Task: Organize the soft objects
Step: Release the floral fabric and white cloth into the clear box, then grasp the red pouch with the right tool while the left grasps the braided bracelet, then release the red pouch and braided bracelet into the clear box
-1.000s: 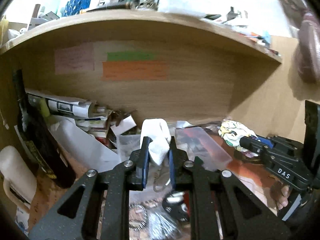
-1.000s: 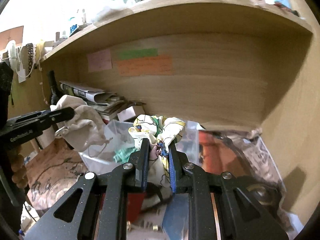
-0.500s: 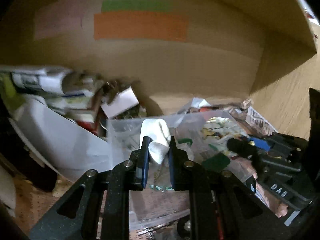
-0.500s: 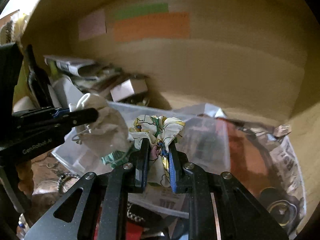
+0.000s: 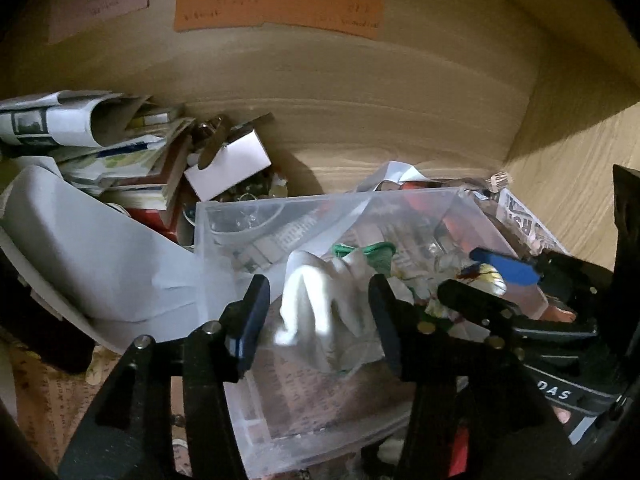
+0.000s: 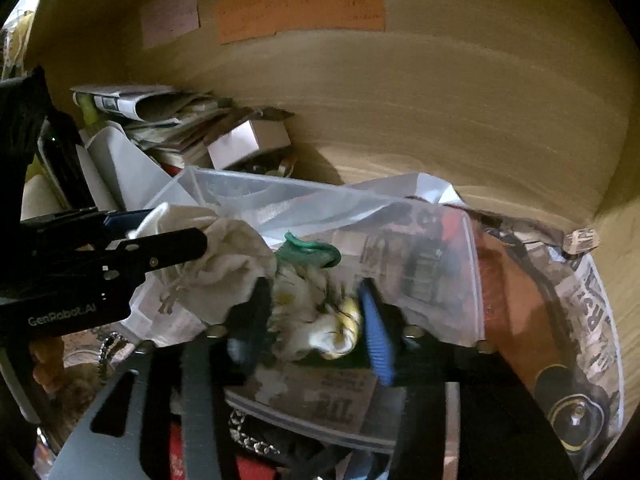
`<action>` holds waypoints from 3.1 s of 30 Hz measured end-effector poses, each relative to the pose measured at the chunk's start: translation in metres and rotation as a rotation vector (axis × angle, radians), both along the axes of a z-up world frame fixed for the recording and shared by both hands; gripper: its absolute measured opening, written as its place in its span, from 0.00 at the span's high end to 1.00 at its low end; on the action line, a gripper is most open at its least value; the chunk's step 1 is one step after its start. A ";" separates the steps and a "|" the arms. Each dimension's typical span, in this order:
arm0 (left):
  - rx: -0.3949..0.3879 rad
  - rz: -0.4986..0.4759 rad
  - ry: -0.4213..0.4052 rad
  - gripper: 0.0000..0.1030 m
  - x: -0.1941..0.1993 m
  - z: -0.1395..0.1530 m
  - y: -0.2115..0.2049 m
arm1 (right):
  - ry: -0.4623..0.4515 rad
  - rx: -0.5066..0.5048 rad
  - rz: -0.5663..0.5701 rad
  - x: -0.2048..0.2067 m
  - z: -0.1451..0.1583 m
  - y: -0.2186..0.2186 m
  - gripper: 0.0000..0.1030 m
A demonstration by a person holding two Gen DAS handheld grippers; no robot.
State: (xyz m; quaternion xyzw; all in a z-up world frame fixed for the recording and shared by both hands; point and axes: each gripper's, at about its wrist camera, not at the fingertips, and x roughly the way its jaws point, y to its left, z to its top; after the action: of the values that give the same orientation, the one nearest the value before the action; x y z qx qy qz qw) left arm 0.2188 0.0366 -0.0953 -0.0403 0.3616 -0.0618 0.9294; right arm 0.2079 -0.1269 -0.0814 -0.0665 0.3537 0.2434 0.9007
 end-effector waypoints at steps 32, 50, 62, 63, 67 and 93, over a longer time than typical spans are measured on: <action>0.080 0.031 0.110 0.10 -0.111 -0.048 0.040 | 0.018 0.094 0.005 -0.109 -0.020 -0.010 0.20; 0.053 0.010 0.188 0.32 -0.088 -0.074 0.037 | 0.101 0.080 0.025 -0.115 -0.043 -0.010 0.64; 0.060 -0.017 0.160 0.70 -0.112 -0.068 0.030 | 0.063 0.112 0.035 -0.129 -0.031 -0.020 0.76; 0.054 -0.013 0.156 0.70 -0.115 -0.066 0.030 | 0.058 0.114 0.032 -0.130 -0.029 -0.021 0.76; 0.039 -0.007 0.126 0.72 -0.128 -0.057 0.031 | 0.032 0.125 0.018 -0.135 -0.020 -0.028 0.76; -0.018 -0.003 -0.194 0.71 -0.105 0.056 0.007 | -0.226 0.217 -0.044 -0.086 0.059 -0.041 0.76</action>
State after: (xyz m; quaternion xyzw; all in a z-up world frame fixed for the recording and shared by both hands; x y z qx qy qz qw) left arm 0.1137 0.0440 -0.0390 -0.0419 0.2692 -0.0700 0.9596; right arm 0.1216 -0.1674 -0.0224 0.0122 0.2230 0.2514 0.9418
